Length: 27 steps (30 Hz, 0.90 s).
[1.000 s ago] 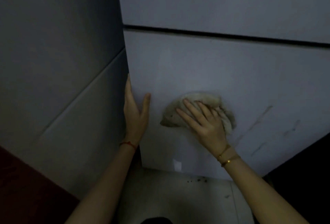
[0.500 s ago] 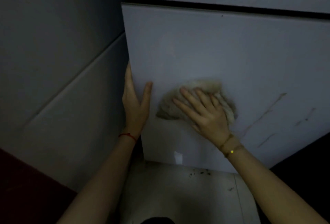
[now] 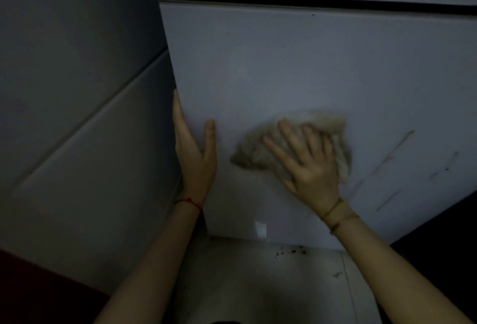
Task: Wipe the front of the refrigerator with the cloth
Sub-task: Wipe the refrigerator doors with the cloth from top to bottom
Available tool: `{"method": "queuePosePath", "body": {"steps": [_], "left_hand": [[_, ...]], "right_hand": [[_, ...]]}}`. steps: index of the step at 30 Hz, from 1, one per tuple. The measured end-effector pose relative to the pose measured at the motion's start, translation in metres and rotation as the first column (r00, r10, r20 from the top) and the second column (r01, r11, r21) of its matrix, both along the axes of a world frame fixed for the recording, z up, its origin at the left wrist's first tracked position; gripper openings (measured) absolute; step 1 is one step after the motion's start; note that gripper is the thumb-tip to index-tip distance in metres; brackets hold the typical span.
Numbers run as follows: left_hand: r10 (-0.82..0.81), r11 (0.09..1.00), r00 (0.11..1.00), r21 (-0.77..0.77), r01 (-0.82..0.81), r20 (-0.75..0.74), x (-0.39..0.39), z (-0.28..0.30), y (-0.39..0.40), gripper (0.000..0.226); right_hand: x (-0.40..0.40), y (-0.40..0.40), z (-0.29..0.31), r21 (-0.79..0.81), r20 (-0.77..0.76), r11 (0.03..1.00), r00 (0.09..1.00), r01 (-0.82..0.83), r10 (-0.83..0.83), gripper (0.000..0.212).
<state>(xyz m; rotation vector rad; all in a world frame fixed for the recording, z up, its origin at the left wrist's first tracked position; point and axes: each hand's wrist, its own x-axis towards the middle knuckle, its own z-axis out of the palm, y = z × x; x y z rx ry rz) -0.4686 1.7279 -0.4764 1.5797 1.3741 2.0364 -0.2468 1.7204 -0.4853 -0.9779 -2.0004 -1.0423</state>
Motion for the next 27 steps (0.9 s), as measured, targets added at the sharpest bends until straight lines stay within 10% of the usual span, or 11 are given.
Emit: {"method": "queuePosePath", "body": {"steps": [4,10,18,24,27], "left_hand": [[0.000,1.000,1.000,0.023,0.001,-0.016,0.003,-0.003,0.003,0.072],[0.263,0.961,0.947,0.140,-0.240,-0.187,0.020,-0.006,0.002,0.073],[0.347,0.908,0.810,0.386,-0.164,-0.472,0.066,-0.003,0.013,0.051],[0.439,0.863,0.798,0.442,-0.246,-0.413,0.077,-0.004,0.030,0.048],[0.478,0.842,0.780,0.463,-0.276,-0.404,0.076,-0.006,0.035,0.048]], "right_hand": [[0.021,0.000,-0.005,0.020,0.080,1.000,0.997,-0.006,0.005,0.049],[0.015,0.023,0.052,0.151,-0.331,0.985,0.943,0.079,-0.025,0.053],[0.061,-0.007,-0.033,-0.014,-0.120,0.992,0.985,0.125,-0.126,0.051],[0.075,0.020,0.024,0.130,-0.492,0.983,0.869,0.128,-0.048,0.058],[0.069,0.016,-0.007,0.097,-0.361,0.986,0.928,0.137,-0.094,0.061]]}}
